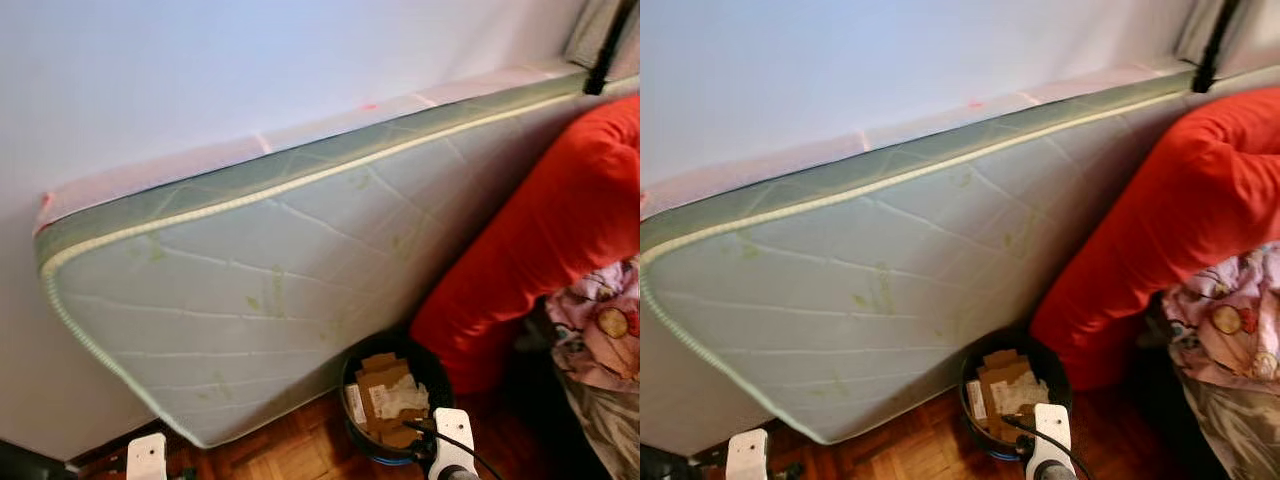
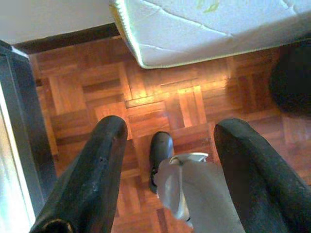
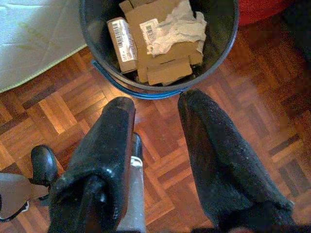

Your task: Clean up the room

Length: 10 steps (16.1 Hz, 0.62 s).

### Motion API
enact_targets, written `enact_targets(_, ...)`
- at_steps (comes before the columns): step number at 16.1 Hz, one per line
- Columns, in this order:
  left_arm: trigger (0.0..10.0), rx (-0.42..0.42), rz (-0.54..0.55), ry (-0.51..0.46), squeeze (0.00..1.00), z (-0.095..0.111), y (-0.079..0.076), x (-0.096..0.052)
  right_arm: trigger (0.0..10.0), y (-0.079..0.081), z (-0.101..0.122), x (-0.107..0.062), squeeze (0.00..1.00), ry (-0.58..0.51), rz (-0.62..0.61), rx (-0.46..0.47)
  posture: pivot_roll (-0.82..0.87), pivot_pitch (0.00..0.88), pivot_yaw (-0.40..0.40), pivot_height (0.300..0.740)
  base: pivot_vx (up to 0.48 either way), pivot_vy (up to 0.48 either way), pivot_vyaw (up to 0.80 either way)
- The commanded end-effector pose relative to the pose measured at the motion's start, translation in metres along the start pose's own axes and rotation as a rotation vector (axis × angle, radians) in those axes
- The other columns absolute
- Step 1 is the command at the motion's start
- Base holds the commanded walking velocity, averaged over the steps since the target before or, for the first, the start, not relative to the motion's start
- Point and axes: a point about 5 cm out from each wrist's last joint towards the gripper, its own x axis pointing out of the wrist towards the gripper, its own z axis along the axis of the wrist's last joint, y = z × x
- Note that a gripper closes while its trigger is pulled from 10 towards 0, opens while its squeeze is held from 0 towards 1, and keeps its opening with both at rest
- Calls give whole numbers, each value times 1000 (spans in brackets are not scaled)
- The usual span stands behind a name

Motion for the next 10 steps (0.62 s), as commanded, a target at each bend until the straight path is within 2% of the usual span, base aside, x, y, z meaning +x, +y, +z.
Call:
enact_targets(1, 10000, 65, 16, 98, 0, -23, 0, -5, 10000, -2, -21, -7, 0, -8, 107, 26, 20, 70, -19, 740, 0, -382, 0)
enact_targets(7, 10000, 56, 15, 97, 0, -22, 0, -5, 10000, -3, -22, -7, 0, 11, 84, 22, 13, 77, -18, 740, 0, -382, 0)
enact_targets(10, 10000, 55, 15, 95, 0, -22, 1, -5, 10000, -2, -23, -7, 0, 13, 82, 31, 12, 80, -13, 740, 0, -382, -598)
